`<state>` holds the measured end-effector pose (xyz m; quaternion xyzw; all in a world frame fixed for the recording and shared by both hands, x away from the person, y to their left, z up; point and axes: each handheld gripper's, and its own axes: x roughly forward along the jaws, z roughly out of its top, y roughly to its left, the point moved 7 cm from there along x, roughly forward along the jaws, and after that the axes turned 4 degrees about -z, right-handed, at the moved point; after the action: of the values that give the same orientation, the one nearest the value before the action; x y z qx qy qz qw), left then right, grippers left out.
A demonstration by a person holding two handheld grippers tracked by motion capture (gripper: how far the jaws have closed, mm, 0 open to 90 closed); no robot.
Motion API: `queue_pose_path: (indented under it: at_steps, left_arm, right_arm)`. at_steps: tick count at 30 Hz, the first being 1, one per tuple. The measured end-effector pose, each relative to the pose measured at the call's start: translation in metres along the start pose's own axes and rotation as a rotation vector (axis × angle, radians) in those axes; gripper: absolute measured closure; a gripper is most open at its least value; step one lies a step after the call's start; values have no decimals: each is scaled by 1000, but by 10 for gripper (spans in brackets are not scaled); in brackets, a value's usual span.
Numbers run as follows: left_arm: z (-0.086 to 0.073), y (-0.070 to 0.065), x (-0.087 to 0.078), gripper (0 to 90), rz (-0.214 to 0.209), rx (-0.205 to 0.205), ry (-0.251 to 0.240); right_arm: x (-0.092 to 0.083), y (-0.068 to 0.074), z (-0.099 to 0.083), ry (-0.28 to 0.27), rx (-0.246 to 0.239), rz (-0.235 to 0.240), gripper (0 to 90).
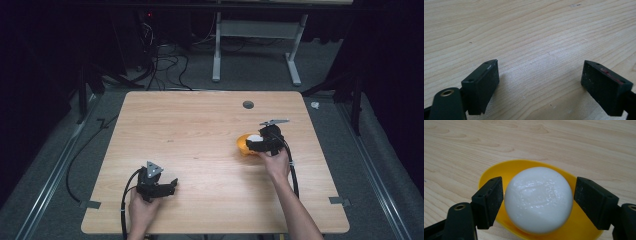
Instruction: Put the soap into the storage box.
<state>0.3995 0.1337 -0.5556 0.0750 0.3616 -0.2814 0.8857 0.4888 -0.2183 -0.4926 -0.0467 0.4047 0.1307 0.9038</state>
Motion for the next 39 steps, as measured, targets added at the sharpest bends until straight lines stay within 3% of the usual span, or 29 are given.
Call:
queue_pose_path:
  at_steps: [18,39]
  left_arm:
    - [0,0,0,153,0,0,0]
    - [0,0,0,153,0,0,-1]
  right_arm:
    - [-22,-1,11,-60,-30,8,250]
    - [-47,-8,11,-111,-16,23,269]
